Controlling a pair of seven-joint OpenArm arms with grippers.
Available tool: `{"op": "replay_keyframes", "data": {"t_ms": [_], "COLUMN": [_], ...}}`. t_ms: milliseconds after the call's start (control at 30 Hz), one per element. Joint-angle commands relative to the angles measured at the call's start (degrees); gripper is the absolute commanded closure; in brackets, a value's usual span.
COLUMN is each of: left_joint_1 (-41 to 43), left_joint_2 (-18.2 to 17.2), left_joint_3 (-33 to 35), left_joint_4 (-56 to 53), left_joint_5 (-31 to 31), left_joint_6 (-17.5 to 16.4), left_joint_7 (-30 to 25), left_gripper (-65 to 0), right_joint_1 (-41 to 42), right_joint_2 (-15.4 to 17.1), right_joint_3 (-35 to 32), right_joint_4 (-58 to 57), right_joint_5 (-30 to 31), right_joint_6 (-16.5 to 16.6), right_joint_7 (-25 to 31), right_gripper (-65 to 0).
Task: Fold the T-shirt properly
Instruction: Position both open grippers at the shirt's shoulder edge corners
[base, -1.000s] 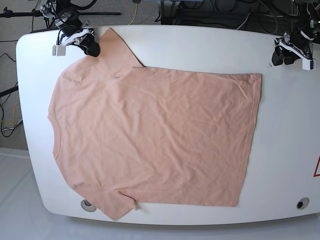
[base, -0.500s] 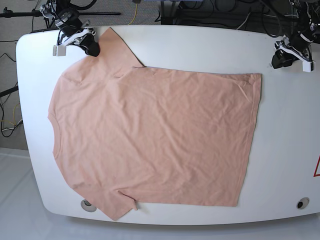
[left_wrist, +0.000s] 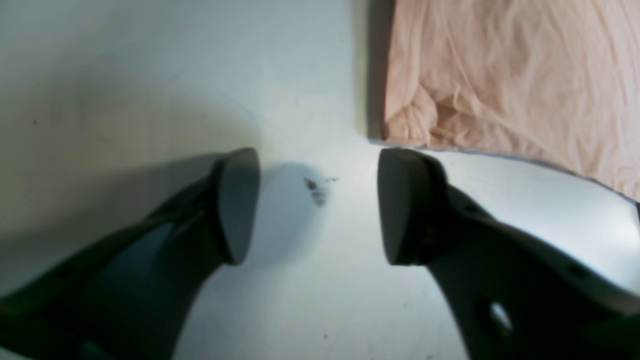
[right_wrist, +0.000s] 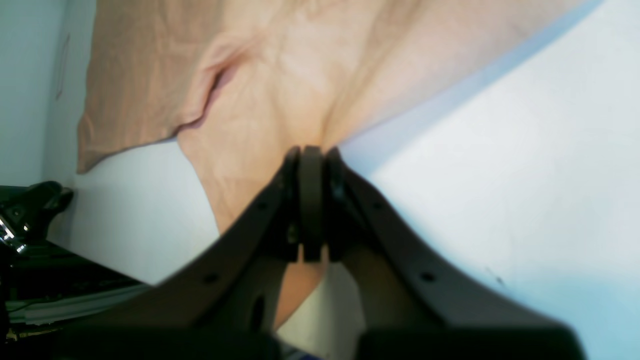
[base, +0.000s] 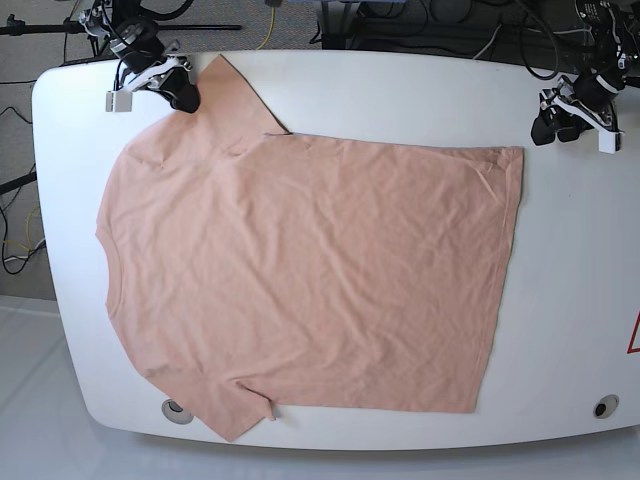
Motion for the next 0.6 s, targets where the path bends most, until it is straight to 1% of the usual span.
{"op": "replay_keyframes", "data": {"t_ms": [0, 133, 200, 333, 567], "left_joint_1": [0.0, -0.2, -0.6, -0.7, -1.6], "left_joint_2": [-0.8, -0.6, -0.4, -0.1, -0.2], "left_joint_3": [-0.4, -0.1, 0.4, 1.1, 2.5], "left_joint_4": [0.3, 0.3, 0.0, 0.0, 0.0], "left_joint_5": [0.0, -0.1, -0.7, -0.3, -0.2], "left_joint_6": [0.1, 0.0, 0.0, 0.0, 0.2], "left_joint_7": [0.2, -0.1, 0.9, 0.5, 0.1], "left_gripper": [-41.9, -42.1, -38.1, -32.6, -30.2], "right_joint_1": [-0.6, -0.7, -0.6, -0.6, -0.5], "right_joint_2": [0.5, 0.5, 0.5, 0.6, 0.5], "right_joint_3": [0.4, 0.4, 0.3, 0.3, 0.3], "right_joint_4": [0.0, 0.0, 0.1, 0.1, 0.4], "right_joint_5": [-0.2, -0.1, -0.9, -0.7, -1.1], "right_joint_6": [-0.7, -0.7, -0.7, -0.7, -0.7], "right_joint_7": [-0.7, -0.6, -1.1, -1.1, -1.0], "right_gripper": [0.0, 0.0, 0.0, 0.0, 0.0]}}
